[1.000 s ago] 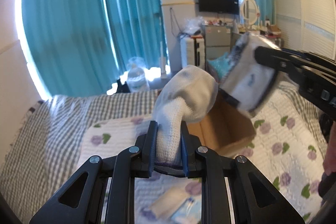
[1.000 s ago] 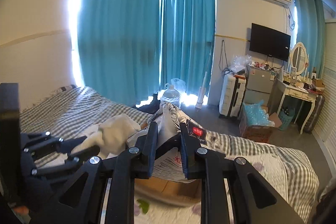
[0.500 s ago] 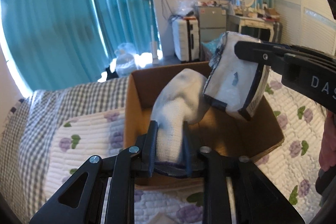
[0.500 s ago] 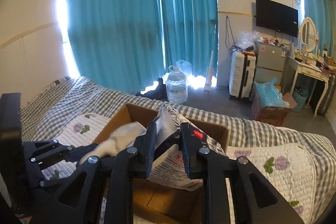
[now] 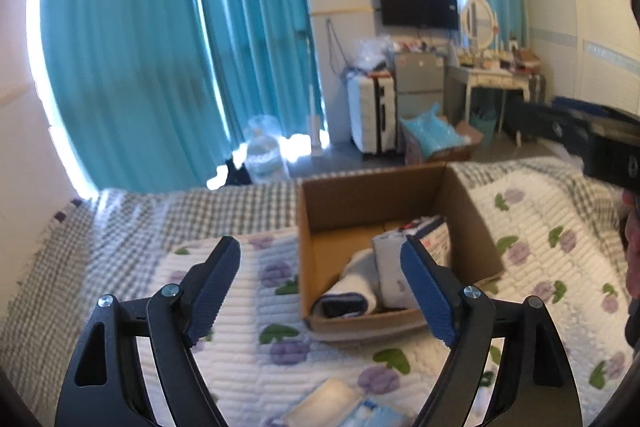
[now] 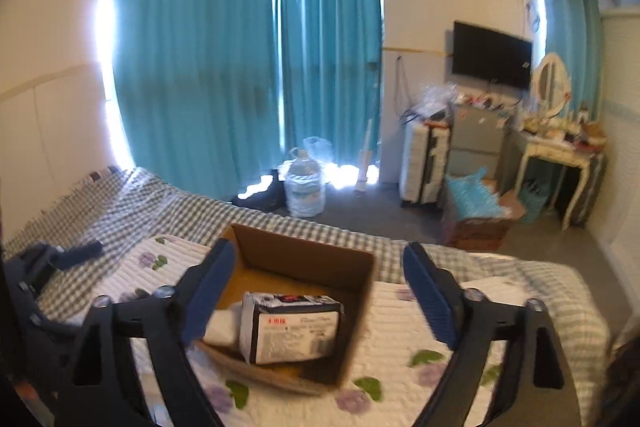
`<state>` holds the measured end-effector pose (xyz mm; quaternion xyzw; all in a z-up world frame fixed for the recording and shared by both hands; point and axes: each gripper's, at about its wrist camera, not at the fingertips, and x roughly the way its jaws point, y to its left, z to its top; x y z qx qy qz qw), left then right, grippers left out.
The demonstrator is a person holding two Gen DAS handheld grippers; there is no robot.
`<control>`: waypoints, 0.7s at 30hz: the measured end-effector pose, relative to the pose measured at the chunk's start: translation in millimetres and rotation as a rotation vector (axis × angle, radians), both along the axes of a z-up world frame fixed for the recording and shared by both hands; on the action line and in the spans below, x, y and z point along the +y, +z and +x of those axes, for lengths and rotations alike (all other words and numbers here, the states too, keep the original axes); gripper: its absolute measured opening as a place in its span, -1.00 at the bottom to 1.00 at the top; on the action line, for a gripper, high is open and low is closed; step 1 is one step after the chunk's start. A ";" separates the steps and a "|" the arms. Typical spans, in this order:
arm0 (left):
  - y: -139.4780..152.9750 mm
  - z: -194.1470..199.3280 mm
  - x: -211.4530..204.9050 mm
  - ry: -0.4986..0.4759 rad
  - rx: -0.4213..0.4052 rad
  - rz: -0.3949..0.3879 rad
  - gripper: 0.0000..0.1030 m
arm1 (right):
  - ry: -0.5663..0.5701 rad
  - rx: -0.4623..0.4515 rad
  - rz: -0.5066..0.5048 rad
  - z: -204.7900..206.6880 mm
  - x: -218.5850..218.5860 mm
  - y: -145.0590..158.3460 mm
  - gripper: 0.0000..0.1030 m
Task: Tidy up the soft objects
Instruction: 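Carry both items to the cardboard box and open both grippers to drop them, then grasp the white cloth with the right gripper while the left grasps white tissue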
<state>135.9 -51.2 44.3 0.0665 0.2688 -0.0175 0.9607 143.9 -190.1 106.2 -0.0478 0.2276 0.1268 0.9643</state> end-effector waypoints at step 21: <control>40.5 -151.5 46.5 0.028 -0.185 -0.055 1.00 | 0.014 -0.014 -0.077 -170.3 45.7 5.3 1.00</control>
